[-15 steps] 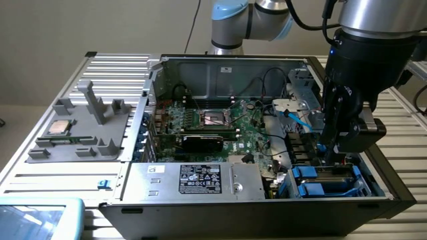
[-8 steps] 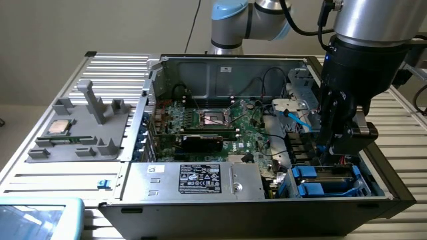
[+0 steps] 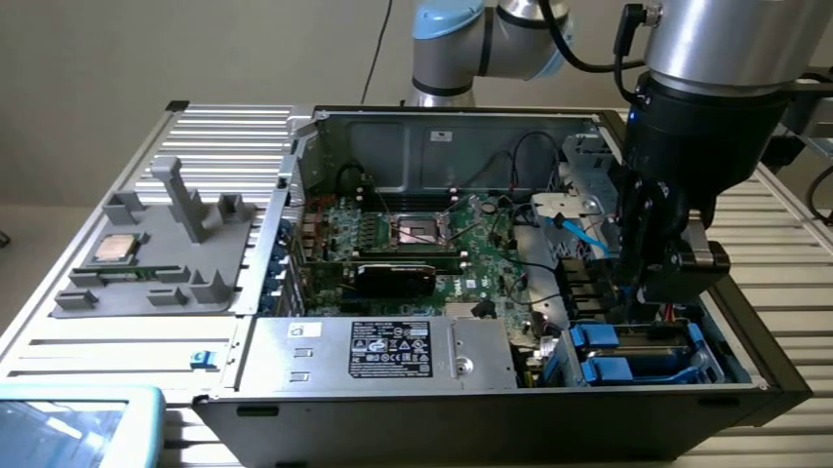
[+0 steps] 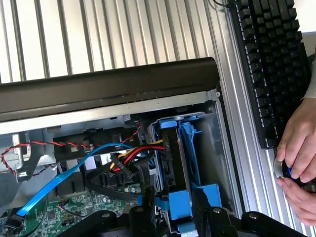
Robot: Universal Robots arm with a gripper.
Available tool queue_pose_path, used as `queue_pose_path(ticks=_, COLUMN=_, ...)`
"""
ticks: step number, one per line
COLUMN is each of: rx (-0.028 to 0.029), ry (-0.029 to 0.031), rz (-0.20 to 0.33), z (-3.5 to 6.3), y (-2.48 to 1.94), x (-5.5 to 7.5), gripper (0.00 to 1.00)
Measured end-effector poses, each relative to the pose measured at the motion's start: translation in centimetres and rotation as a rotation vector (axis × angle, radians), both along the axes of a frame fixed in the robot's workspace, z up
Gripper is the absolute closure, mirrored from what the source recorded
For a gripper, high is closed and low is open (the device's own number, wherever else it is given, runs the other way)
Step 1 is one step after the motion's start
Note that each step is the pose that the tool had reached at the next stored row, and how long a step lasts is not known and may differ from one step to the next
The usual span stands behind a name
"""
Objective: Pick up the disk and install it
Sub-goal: 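Insert the first disk wire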
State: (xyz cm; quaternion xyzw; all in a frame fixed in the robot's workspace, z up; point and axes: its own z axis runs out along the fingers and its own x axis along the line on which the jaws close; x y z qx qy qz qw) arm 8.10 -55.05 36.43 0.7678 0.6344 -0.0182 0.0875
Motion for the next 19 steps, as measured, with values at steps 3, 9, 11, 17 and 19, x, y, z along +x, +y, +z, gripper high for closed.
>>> queue_pose_path(ticks=3, rx=0.0000, ry=-0.0003, rz=0.000, z=-0.04, y=0.01, x=-0.15, gripper=0.57)
queue_pose_path(ticks=9, rx=0.0005, ry=-0.0108, rz=0.000, z=-0.42, y=0.01, x=-0.40, gripper=0.57)
queue_pose_path(ticks=11, rx=0.0002, ry=-0.0118, rz=0.000, z=-0.45, y=0.01, x=-0.40, gripper=0.57)
queue_pose_path(ticks=17, rx=0.0005, ry=-0.0119, rz=0.000, z=-0.47, y=0.01, x=-0.41, gripper=0.65)
queue_pose_path(ticks=19, rx=0.0005, ry=-0.0119, rz=0.000, z=-0.47, y=0.01, x=-0.41, gripper=0.73)
